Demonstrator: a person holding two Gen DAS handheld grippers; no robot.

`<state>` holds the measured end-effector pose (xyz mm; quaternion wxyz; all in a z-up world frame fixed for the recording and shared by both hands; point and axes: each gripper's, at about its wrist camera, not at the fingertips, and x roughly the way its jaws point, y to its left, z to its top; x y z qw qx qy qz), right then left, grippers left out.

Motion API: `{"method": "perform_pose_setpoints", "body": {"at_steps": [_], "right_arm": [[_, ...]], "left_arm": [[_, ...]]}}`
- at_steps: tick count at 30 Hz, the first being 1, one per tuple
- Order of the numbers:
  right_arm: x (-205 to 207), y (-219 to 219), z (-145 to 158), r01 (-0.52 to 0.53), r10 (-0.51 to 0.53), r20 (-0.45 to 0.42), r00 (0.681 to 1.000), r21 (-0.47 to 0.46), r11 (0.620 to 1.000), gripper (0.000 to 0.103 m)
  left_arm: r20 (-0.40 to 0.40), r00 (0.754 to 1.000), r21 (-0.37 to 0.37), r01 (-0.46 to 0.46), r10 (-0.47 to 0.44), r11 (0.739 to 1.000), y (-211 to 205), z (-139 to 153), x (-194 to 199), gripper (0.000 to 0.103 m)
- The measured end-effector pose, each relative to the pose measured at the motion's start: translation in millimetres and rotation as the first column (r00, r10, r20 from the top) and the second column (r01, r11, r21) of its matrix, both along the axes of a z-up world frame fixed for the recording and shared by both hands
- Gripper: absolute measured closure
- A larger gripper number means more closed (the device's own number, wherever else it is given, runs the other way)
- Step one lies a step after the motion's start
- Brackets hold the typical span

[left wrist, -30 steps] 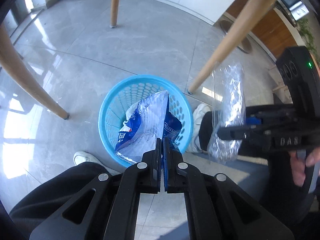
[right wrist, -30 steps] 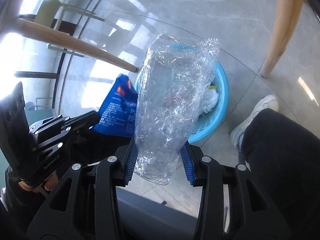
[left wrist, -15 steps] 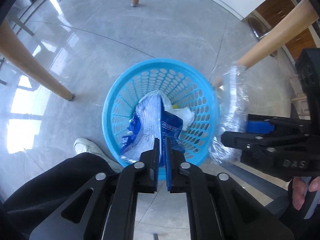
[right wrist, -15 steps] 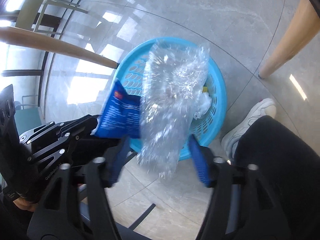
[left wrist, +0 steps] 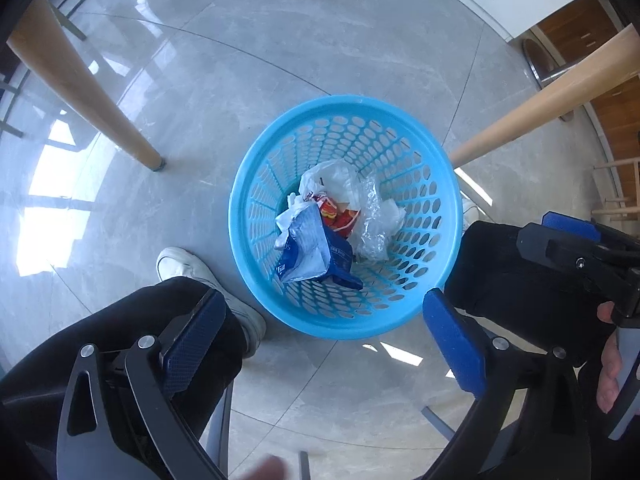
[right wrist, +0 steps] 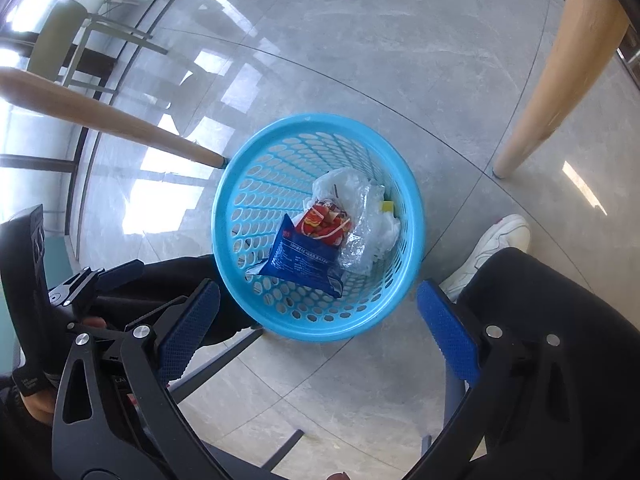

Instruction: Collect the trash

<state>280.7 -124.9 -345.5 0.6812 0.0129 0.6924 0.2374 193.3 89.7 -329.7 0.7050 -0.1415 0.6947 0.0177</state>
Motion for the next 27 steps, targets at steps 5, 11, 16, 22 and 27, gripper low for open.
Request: {"method": "perform_pose_setpoints", "body": {"at_steps": [5,11,16,22,27], "right_arm": [[-10.1,-0.6,19.8,-0.048,0.048,0.037,0.998,0.013,0.999,0.009],[-31.7,-3.7,52.0,-0.126,0.121,0.094,0.988,0.047,0.991,0.009],[-56.3,-10.6,82.8,-0.198,0.183,0.151,0.971,0.089,0.976,0.009],[-82.0,-26.3,117.2,-0.275,0.242,0.197,0.950,0.162,0.948,0.009],[-102.7,-41.1,141.0,-0.318,0.267,0.242,0.933,0.206,0.925,0.009]], "left_arm": [[0.032,0.999,0.036,0.033,-0.035,0.999,-2.6,17.8,-8.2,0.006],[0.088,0.995,0.025,0.050,-0.052,0.998,-5.6,42.1,-24.5,0.006],[0.147,0.988,-0.003,0.059,-0.058,0.998,-6.9,65.6,-39.7,0.006],[0.206,0.975,-0.011,0.087,-0.083,0.996,-15.0,94.8,-62.1,0.006],[0.250,0.964,-0.029,0.103,-0.093,0.994,-20.1,116.5,-80.3,0.006]]}}
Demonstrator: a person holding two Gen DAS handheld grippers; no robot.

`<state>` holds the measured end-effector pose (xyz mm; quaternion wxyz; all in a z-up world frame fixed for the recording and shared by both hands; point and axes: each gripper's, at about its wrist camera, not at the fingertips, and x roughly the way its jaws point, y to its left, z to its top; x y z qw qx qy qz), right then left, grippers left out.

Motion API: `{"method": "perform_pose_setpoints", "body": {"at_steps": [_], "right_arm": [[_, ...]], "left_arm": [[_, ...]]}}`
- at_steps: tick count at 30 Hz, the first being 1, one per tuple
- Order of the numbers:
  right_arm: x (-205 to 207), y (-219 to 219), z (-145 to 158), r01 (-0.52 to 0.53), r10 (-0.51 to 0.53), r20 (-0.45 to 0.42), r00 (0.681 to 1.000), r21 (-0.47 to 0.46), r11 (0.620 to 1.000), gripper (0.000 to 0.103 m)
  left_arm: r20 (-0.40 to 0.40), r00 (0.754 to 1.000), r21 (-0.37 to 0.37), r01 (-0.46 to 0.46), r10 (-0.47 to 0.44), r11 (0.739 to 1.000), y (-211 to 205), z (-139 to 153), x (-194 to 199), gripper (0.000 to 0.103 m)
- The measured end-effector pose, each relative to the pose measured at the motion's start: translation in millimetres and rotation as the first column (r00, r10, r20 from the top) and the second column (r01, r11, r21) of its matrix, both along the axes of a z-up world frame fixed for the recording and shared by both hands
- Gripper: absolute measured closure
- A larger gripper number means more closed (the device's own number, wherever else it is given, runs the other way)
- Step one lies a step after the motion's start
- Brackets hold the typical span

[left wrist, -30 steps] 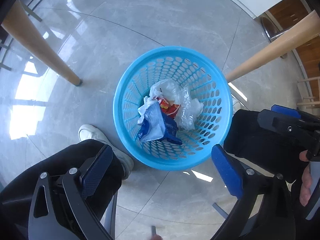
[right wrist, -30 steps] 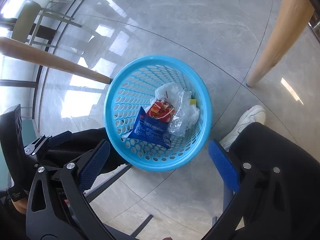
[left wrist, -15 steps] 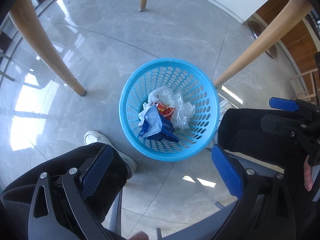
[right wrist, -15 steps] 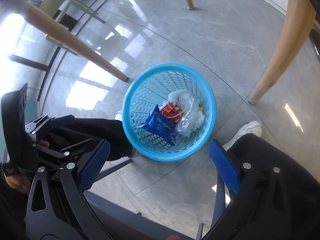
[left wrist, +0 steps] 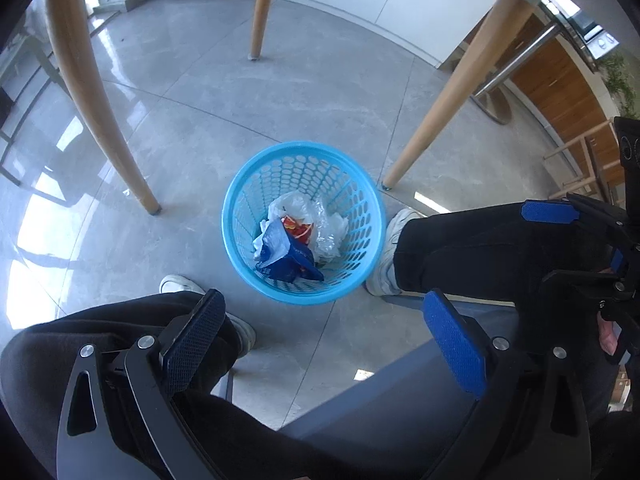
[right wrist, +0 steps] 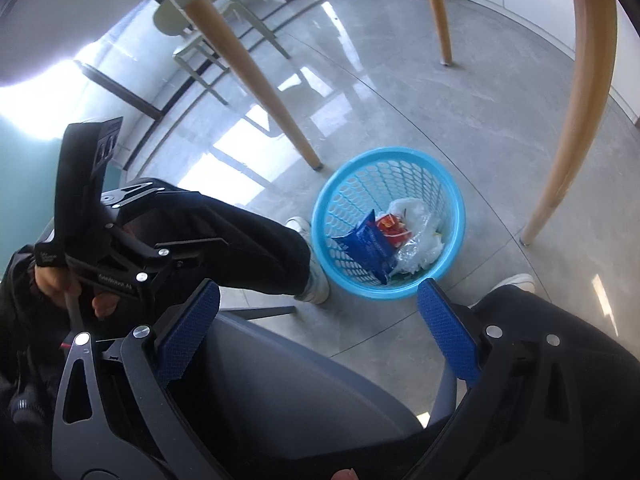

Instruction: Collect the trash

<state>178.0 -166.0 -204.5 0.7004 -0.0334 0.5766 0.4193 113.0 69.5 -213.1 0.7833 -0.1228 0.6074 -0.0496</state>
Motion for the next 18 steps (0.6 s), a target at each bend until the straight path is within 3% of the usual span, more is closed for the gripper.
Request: {"method": "perform_pose_setpoints", "body": {"at_steps": [9,18], "right_arm": [[-25.2,-10.3,25.9,-0.033,0.030,0.091,0.995,0.026,0.999,0.009],[-31.0,-11.6,31.8,-0.048,0.043,0.113,0.993,0.042,0.998,0.009]], "left_arm": [[0.072,0.997,-0.013,-0.024,0.025,1.000,-1.5,26.4,-16.1,0.006],[0.100,0.995,-0.010,-0.016,0.017,1.000,-6.1,35.7,-19.3,0.006]]}}
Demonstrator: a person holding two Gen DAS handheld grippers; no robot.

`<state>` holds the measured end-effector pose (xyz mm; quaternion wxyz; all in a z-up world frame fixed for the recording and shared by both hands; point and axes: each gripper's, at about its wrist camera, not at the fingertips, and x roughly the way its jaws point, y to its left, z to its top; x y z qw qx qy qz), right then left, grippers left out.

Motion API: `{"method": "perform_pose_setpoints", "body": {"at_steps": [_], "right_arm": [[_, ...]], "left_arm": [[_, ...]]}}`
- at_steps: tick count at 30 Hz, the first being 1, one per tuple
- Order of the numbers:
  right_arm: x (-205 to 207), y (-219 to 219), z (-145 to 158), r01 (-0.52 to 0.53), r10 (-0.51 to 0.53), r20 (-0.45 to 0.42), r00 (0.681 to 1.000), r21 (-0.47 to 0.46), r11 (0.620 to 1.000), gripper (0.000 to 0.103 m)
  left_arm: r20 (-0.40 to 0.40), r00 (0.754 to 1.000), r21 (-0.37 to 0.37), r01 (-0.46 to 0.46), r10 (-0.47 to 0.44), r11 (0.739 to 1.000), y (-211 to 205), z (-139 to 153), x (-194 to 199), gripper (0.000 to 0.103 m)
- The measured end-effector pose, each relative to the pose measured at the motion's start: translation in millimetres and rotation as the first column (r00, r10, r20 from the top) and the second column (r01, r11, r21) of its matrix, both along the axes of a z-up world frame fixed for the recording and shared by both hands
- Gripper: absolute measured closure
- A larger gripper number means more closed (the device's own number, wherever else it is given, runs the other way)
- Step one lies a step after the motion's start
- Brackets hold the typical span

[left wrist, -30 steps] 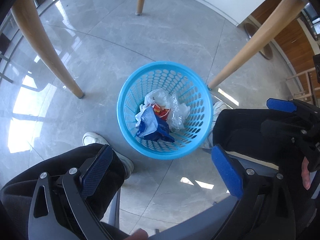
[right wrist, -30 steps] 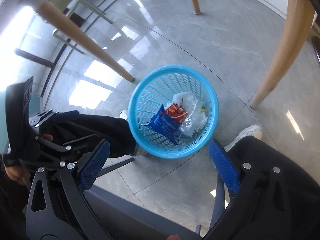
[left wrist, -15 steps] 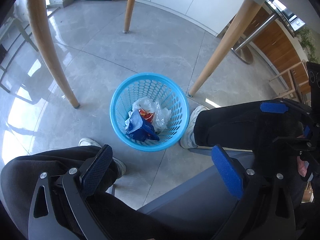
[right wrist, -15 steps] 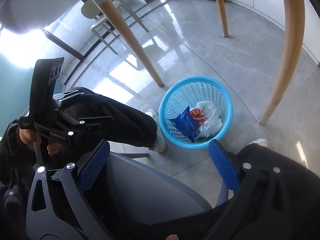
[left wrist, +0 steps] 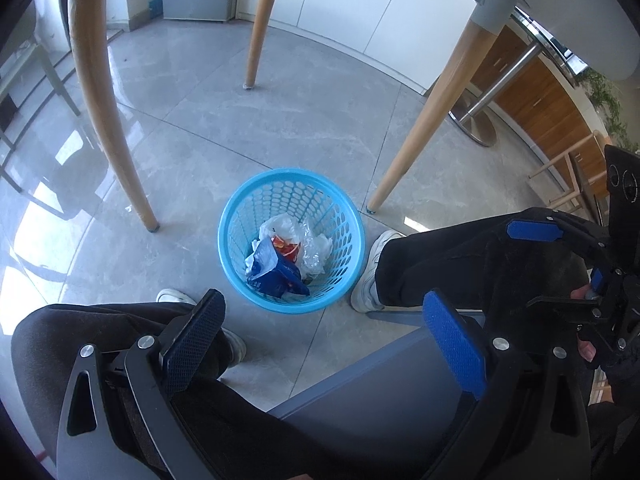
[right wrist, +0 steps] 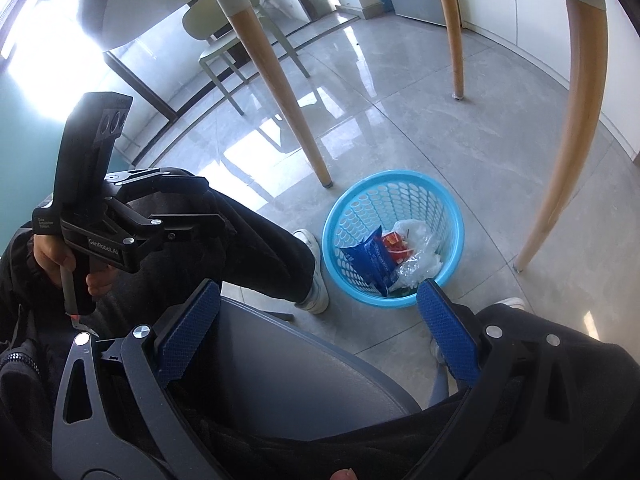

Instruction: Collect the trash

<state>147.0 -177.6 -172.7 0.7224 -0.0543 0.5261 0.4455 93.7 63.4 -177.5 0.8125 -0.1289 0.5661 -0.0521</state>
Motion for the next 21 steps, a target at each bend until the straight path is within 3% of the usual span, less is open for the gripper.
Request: {"method": "perform_pose_setpoints", "body": {"at_steps": [8,16,21], "right_arm": [[-0.7,-1.1,-0.4,0.001,-0.001,-0.003,1.000,0.010,1.000,0.009],[-0.8,-0.2,-2.7,0.012,-0.012,-0.011,1.000,0.005,1.000,0.009],[-0.7,-1.0,-3.3,0.014,-0.014,-0.013,1.000,0.004,1.000,0.009]], "left_arm": [[0.001,1.000,-0.008,0.017,-0.017,1.000,-0.3,1.3,-1.6,0.006],[0.035,0.999,0.052,-0.003,0.001,0.999,-6.2,4.8,-4.0,0.006],[0.038,0.999,0.016,-0.020,0.019,1.000,-0.3,3.9,-3.9,0.006]]}}
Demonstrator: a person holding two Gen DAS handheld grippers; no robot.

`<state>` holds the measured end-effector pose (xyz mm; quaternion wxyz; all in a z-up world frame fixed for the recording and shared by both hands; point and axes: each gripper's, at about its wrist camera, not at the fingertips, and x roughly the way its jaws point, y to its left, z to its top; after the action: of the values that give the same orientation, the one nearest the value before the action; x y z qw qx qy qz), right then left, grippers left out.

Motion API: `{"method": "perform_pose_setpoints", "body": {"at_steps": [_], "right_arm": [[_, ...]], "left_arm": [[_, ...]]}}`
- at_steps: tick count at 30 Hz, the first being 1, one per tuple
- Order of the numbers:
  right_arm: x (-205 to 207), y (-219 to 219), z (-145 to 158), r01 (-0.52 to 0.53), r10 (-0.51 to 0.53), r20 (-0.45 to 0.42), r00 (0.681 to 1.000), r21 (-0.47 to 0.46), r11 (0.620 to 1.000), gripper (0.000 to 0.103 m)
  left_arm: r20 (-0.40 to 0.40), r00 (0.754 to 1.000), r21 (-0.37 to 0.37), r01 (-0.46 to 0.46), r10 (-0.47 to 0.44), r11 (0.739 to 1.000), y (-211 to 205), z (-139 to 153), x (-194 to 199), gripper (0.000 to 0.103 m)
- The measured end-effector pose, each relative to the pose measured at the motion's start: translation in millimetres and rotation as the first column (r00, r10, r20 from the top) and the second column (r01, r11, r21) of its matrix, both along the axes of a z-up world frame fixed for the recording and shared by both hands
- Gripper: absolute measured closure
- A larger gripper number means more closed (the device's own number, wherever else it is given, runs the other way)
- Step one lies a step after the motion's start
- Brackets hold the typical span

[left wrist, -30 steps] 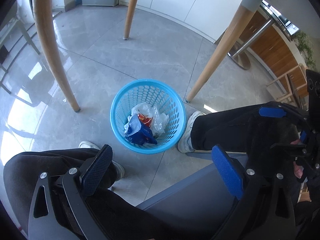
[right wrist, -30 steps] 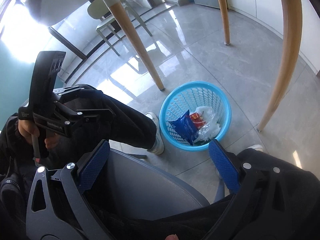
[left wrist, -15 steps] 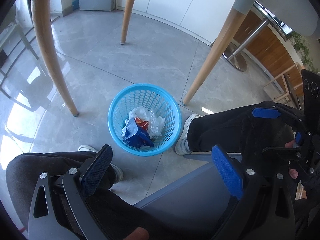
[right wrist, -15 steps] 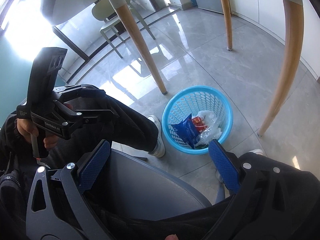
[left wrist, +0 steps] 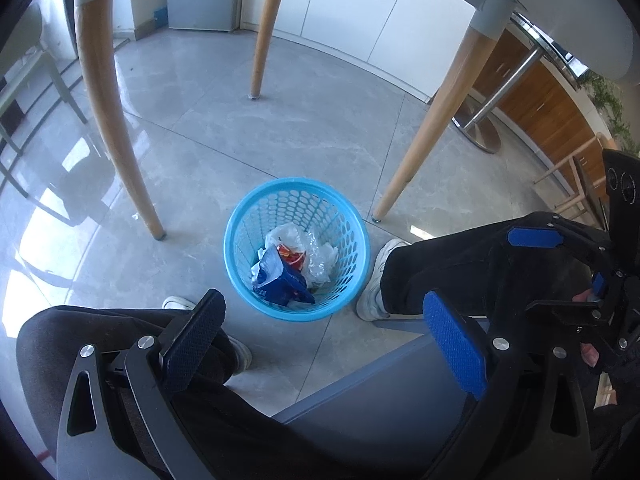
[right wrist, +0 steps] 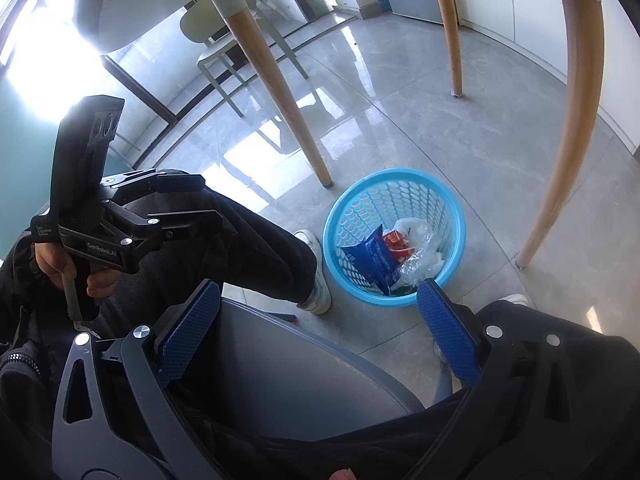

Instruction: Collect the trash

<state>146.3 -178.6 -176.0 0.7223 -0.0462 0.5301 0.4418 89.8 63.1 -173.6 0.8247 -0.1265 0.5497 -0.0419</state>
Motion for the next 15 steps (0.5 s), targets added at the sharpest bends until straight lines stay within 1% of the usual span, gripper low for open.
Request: {"method": "perform_pose_setpoints", "body": {"at_steps": [3,10,15], "right_arm": [[0.4,0.1,-0.1,0.001,-0.001,-0.001,1.000,-0.003,1.000,0.009],[-0.8,-0.3,-0.4,0.001,-0.001,-0.002,1.000,-0.002,1.000,0.009],[-1.3,-1.0,-1.4,0.004,-0.004,-0.003,1.000,-0.002,1.000,0.009]], "left_arm": [[0.005,1.000,0.007,0.002,-0.002,1.000,-1.1,0.4,-1.2,0.006],[0.007,1.000,-0.012,0.006,-0.006,1.000,-0.9,0.9,-1.5,0.006],[0.007,1.000,-0.012,0.010,-0.010,1.000,-3.3,2.4,-2.3,0.006]]}}
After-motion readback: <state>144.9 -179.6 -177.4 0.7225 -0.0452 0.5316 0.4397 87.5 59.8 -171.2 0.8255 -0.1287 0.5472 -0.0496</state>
